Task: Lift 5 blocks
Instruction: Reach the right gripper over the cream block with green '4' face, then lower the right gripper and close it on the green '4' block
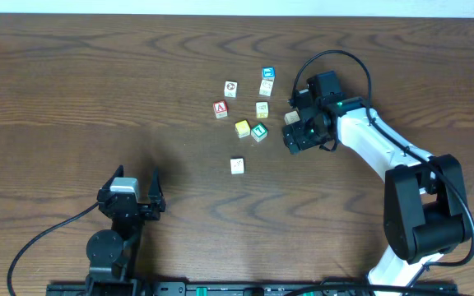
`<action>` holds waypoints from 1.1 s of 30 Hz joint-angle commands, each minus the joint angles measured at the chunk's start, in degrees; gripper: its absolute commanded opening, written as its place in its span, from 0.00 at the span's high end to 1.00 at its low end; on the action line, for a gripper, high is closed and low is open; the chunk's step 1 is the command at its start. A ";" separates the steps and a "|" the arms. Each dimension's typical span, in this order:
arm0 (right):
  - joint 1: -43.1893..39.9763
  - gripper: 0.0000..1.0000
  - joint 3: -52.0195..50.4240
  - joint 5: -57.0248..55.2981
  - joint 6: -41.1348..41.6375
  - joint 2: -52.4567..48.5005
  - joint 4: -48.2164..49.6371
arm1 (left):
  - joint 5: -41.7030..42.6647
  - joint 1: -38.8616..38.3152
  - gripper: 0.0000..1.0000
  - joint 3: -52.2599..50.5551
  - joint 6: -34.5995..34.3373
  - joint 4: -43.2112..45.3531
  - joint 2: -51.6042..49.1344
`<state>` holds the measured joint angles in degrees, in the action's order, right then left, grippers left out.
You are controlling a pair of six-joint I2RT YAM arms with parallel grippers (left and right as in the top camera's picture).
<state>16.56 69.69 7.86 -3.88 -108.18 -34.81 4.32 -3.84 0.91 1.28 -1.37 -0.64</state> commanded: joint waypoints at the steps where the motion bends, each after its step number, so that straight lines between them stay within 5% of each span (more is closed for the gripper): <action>1: 1.60 0.16 0.66 -1.75 2.80 -0.59 0.59 | 0.98 0.28 0.27 -0.68 -0.31 -2.29 0.28; 18: 4.81 0.35 0.59 -7.23 6.05 -0.70 2.27 | 0.96 0.28 0.27 -0.68 -0.31 -2.29 0.28; 33: 4.76 0.41 -4.44 -7.82 5.95 -0.70 5.64 | 0.96 0.28 0.28 -0.68 -0.31 -2.29 0.28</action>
<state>21.15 67.05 0.60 1.30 -108.33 -30.02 4.29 -3.84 0.91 1.28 -1.37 -0.64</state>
